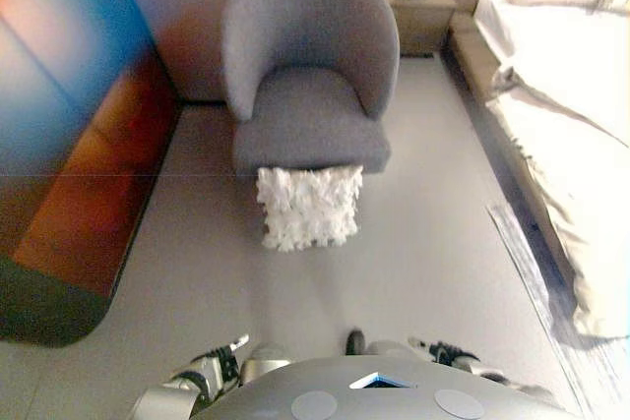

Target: Pick up the cushion and take it to the sofa

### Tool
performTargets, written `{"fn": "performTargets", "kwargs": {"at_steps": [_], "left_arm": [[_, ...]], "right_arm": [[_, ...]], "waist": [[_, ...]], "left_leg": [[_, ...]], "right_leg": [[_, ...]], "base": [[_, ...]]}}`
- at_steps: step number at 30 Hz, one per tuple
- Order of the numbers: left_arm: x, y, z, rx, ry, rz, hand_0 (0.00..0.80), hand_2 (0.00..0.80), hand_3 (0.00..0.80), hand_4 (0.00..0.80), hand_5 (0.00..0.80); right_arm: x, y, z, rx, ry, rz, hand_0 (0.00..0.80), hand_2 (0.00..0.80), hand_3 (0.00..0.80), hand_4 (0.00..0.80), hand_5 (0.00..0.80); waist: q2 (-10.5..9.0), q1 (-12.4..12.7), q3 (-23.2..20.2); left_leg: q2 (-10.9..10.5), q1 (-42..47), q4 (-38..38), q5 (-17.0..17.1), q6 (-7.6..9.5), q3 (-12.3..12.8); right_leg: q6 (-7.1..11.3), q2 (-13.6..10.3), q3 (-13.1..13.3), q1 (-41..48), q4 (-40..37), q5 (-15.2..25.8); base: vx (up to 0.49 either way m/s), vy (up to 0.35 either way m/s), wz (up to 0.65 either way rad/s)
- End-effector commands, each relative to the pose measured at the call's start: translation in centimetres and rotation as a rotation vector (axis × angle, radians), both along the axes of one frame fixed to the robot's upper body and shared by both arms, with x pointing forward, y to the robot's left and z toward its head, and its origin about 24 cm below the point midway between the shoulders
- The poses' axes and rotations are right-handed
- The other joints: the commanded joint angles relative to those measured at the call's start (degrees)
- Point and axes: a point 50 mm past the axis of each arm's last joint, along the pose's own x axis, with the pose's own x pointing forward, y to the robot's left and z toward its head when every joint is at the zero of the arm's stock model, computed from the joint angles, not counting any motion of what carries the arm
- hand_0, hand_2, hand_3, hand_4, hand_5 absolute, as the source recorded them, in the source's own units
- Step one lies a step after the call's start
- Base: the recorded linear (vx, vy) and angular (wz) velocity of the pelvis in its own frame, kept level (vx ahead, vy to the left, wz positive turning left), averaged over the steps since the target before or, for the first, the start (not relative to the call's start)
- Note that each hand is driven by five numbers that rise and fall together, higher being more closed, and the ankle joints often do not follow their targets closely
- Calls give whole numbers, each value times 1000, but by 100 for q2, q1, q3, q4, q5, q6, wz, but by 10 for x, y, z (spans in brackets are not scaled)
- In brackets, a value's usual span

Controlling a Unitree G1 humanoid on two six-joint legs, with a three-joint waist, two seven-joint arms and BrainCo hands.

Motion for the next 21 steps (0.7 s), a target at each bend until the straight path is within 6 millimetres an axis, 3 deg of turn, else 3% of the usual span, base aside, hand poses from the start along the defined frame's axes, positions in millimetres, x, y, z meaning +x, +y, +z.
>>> {"fn": "performTargets", "kwargs": {"at_steps": [1, 3, 6, 8, 11, 14, 15, 16, 17, 18, 21], "left_arm": [[1, -24, -5, -74, -26, 35, 0, 0, 0, 0, 0], [-5, -21, -5, -71, -24, 45, 0, 0, 0, 0, 0], [-15, -18, -6, -71, -9, 22, 0, 0, 0, 0, 0], [-23, -18, -7, -82, 3, 12, 0, 0, 0, 0, 0], [-32, -21, -8, -95, 23, 13, 0, 0, 0, 0, 0], [-40, -22, -9, -104, 57, 27, 0, 0, 0, 0, 0], [-42, -22, -9, -104, 65, 23, 0, 0, 0, 0, 0], [-41, -22, -9, -104, 68, 19, 0, 0, 0, 0, 0], [-39, -20, -9, -97, 69, 5, 0, 0, 0, 0, 0], [-36, -19, -8, -86, 65, 1, 0, 0, 0, 0, 0], [-32, -8, -6, -66, 34, 11, 0, 0, 0, 0, 0]], "right_arm": [[9, -13, 5, -45, -13, -9, 0, 0, 0, 0, 0], [8, -12, 4, -50, -8, -1, 0, 0, 0, 0, 0], [2, -11, 3, -55, 2, -16, 0, 0, 0, 0, 0], [-4, -10, 2, -56, 18, -27, 0, 0, 0, 0, 0], [-14, -10, 0, -61, 56, -35, 0, 0, 0, 0, 0], [-24, -11, -1, -72, 96, -57, 0, 0, 0, 0, 0], [-28, -12, -1, -77, 106, -71, 0, 0, 0, 0, 0], [-28, -12, -1, -81, 112, -79, 0, 0, 0, 0, 0], [-30, -11, -2, -86, 118, -88, 0, 0, 0, 0, 0], [-30, -10, -2, -88, 118, -100, 0, 0, 0, 0, 0], [-30, -8, -2, -92, 100, -127, 0, 0, 0, 0, 0]], "waist": [[-13, 146, 268], [163, 228, 288], [351, 328, 322], [404, 370, 306], [430, 427, 230], [435, 438, 131], [443, 415, 107], [407, 380, 82], [403, 341, 50], [387, 340, 38], [173, 399, -48]], "left_leg": [[-168, -437, 28, 348, 401, 84], [24, -451, -833, 826, 264, -14], [313, -465, -1947, 1500, 20, -28], [469, -443, -2390, 1690, -61, 12], [620, -387, -2930, 1665, -93, 44], [813, -383, -3081, 1414, -84, 133], [878, -374, -3054, 1378, -67, 263], [878, -302, -3004, 1126, 55, 446], [905, -280, -2946, 1076, 71, 632], [896, -305, -2877, 1096, 71, 645], [445, -458, -2258, 902, 338, 296]], "right_leg": [[87, 117, -30, 716, 59, -323], [37, 342, -6, 881, 141, -558], [-49, 669, 74, 1196, 282, -885], [-97, 780, 141, 1383, 405, -1099], [-138, 811, 242, 1593, 559, -1381], [-152, 731, 254, 1736, 763, -1674], [-158, 699, 238, 1771, 868, -1773], [-64, 588, 185, 1749, 967, -1802], [37, 474, 80, 1722, 1161, -1848], [116, 381, 43, 1682, 1293, -1857], [495, -7, 118, 1632, 1873, -1264]], "base": [[194, 39, -4], [326, 68, -36], [427, 71, 57], [497, 107, 7], [471, 131, 15], [585, 216, 6], [555, 263, -18], [618, 327, -33], [567, 319, -31], [596, 315, -20], [584, 239, -8]]}}
